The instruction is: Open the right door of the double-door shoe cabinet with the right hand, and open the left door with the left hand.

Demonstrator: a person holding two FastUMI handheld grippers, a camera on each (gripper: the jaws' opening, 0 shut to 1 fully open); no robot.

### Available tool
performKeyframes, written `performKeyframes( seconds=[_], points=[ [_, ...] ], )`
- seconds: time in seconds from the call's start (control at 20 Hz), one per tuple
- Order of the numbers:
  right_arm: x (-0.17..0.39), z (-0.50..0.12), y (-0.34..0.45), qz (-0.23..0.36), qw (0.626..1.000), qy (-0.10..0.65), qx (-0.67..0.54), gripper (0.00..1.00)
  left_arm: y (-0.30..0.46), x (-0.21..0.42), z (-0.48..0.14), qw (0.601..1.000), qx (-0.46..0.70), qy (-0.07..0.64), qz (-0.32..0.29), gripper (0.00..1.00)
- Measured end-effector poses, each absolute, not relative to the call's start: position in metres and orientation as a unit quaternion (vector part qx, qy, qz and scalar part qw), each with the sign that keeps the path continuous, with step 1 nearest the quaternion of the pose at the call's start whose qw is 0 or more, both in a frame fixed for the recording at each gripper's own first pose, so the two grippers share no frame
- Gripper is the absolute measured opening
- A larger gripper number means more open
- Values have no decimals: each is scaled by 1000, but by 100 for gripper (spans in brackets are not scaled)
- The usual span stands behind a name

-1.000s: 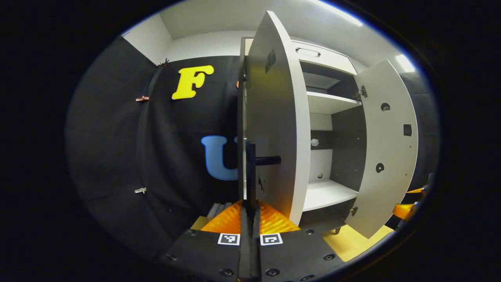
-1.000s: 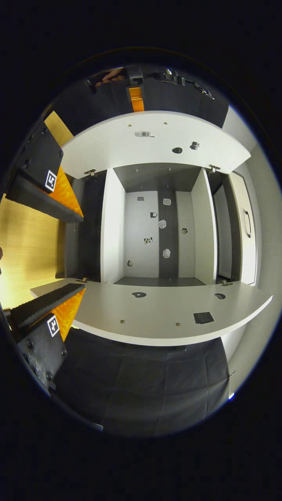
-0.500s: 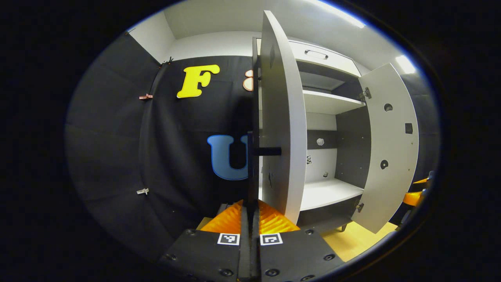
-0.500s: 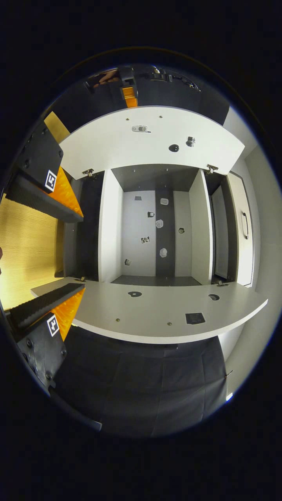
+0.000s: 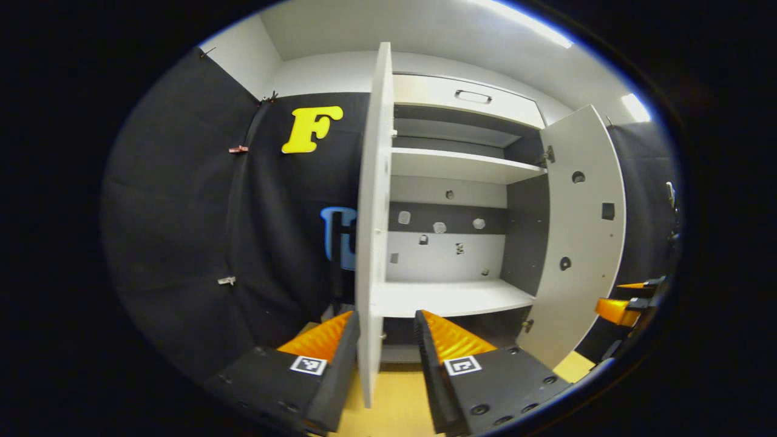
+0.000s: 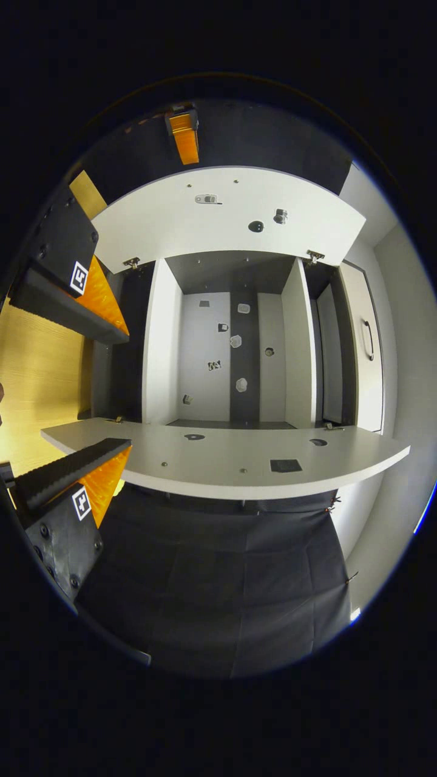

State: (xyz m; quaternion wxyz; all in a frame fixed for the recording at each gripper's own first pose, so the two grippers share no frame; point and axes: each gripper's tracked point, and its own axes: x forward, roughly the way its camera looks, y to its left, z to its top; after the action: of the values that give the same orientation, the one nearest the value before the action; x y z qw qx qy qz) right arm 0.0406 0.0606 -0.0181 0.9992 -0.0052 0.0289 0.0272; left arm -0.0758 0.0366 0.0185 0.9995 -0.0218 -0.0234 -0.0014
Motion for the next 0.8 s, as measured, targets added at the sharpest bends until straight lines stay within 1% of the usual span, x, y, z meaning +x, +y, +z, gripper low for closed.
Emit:
performKeyframes(
  seconds=[0.15,0.2,0.4,0.55,0.65,0.8],
  points=[
    [36,-24,41,25,999,35,-3,98,1,-79,18,1000,-12,-25,-6,94],
    [35,-25,37,24,999,36,-1,98,-8,-81,18,1000,-9,-27,-7,96],
    [31,-20,24,22,999,30,19,98,-24,-86,18,1000,-6,-28,-1,96],
    [29,-15,22,25,999,24,30,98,-15,-92,17,999,-1,-27,24,96],
    [29,-12,25,30,999,20,36,98,-6,-93,8,999,-3,-14,45,96],
    [28,-8,26,31,999,10,32,98,2,-95,-2,998,-2,0,58,96]
  ],
)
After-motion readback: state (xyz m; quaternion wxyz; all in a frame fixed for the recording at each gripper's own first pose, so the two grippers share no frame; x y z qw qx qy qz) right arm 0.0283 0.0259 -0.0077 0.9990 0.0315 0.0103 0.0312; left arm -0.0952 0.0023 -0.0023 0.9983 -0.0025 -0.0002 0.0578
